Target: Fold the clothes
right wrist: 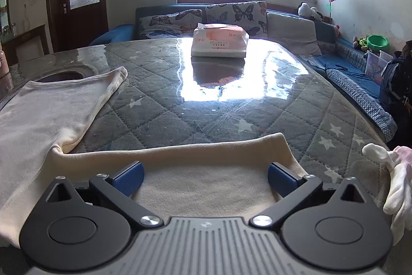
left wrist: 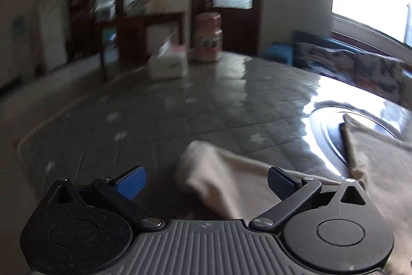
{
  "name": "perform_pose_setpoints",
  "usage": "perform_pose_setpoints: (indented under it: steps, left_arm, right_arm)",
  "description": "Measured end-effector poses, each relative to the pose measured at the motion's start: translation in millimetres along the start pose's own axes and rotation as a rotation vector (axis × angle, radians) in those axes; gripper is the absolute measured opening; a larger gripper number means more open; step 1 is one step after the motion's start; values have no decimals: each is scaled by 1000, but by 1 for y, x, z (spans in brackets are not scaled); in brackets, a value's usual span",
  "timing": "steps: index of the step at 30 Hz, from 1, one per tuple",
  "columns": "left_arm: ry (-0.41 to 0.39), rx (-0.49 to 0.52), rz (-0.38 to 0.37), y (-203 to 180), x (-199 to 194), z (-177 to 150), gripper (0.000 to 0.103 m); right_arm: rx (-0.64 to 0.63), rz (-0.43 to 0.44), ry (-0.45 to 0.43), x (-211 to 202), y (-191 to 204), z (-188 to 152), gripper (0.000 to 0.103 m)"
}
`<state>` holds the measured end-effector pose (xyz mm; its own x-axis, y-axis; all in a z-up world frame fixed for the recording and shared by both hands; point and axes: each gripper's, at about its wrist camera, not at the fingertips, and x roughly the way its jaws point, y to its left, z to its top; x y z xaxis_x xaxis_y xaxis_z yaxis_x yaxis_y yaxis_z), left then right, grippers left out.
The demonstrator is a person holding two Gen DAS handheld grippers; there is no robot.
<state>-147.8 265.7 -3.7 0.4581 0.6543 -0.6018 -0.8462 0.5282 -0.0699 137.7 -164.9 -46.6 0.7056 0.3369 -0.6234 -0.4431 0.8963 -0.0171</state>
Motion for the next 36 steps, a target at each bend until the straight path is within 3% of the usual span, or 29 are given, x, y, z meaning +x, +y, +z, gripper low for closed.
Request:
perform_pose_setpoints:
  steps: [3, 8, 12, 16, 17, 19, 20, 21, 26, 31, 36]
  left_arm:
    - [47, -86, -44, 6, -2, -2, 95]
    - [87, -181, -198, 5, 1, -2, 92]
    - [136, -324, -281, 14, 17, 2, 91]
    - [129, -421, -325, 24, 32, 8, 91]
    - [120, -437, -325, 26, 36, 10, 85]
    - [94, -445, -290, 29, 44, 13, 71]
    - [76, -441, -273, 31, 47, 14, 58]
    - [69, -438, -257, 32, 51, 15, 38]
    - [52, -385, -200, 36, 69, 20, 11]
    - [-33, -206, -42, 31, 68, 22, 7]
    - [-34, -142, 18, 35, 69, 21, 9]
  right_arm:
    - [1, 0, 0, 0, 0, 0, 103]
    - [5, 3, 0, 0, 0, 0, 103]
    - [7, 3, -1, -1, -1, -1, 103]
    - [10, 6, 0, 0, -1, -1, 103]
    - [10, 6, 0, 0, -1, -1, 103]
    - [9, 5, 0, 0, -1, -1, 103]
    - [9, 5, -1, 0, -1, -1, 103]
    - [9, 5, -1, 0, 0, -1, 103]
    - [9, 5, -1, 0, 0, 0, 103]
    - [9, 5, -1, 1, 0, 0, 103]
    - [11, 7, -1, 2, 0, 0, 103]
